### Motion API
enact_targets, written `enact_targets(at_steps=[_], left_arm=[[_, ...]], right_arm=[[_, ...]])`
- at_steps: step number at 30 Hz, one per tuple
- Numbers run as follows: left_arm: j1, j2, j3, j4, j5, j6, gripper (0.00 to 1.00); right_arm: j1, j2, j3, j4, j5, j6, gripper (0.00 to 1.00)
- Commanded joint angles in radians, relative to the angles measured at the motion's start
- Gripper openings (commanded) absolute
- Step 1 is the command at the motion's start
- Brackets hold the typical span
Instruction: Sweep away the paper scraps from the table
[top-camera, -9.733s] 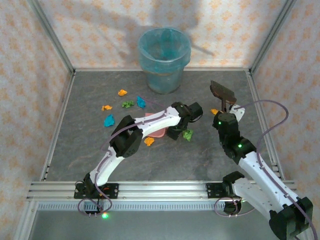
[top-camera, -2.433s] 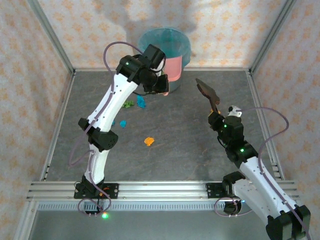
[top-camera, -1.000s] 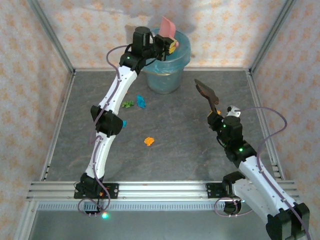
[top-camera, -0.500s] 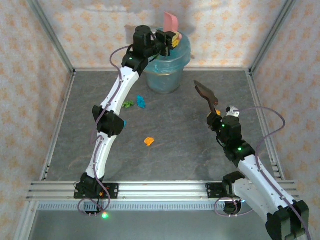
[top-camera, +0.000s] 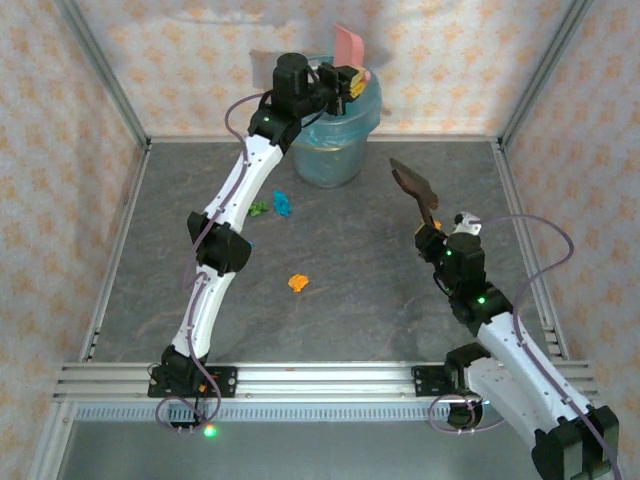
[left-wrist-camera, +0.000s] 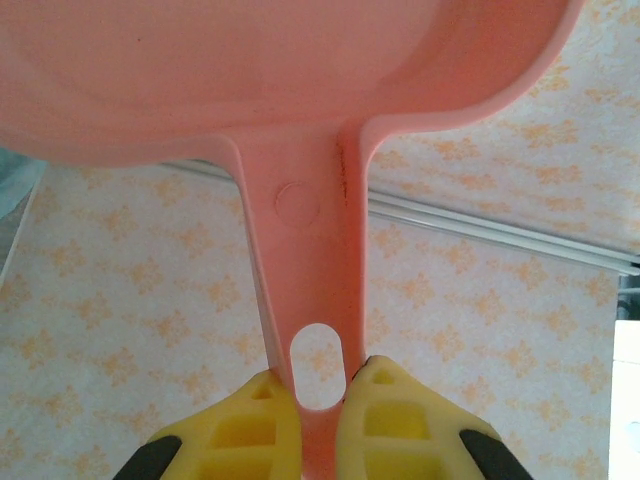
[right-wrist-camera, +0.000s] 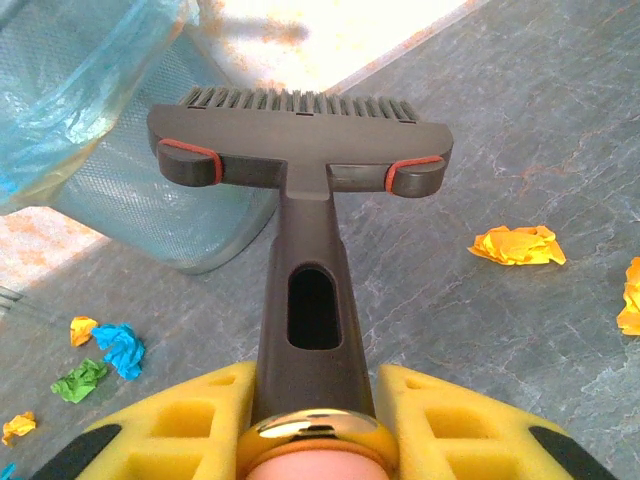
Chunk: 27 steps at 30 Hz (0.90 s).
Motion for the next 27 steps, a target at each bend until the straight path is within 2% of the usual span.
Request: enact_targets(at_steps=[1, 9, 15, 18, 23, 27], left_arm=[[-0.026, -0.091, 0.031, -0.031, 0.011, 0.088, 0.0], [-0.092, -0.173, 0.031, -0.209, 0.082, 0.332, 0.0], [-0.166, -0.258, 0.029, -0.422, 0.11, 0.586, 0.0], [-0.207, -0.326, -0.024, -0.555, 0.101, 0.727, 0.0], [-0.294, -0.531, -0.345, -0.629, 0.026, 0.96, 0.0], [-0.312, -0.737, -0.662, -0.624, -0.027, 1.066, 0.0]], right_arm=[[-0.002, -0.036, -0.006, 0.048, 0.049, -0.017, 0.0], [-0.002, -0.073, -0.011, 0.019, 0.115, -0.007, 0.0], [-0.003, -0.086, 0.0, -0.044, 0.213, 0.016, 0.0], [-0.002, -0.083, 0.01, -0.074, 0.247, 0.029, 0.0], [-0.004, -0.075, 0.032, -0.123, 0.283, 0.036, 0.0], [-0.007, -0.067, 0.051, -0.157, 0.304, 0.041, 0.0]])
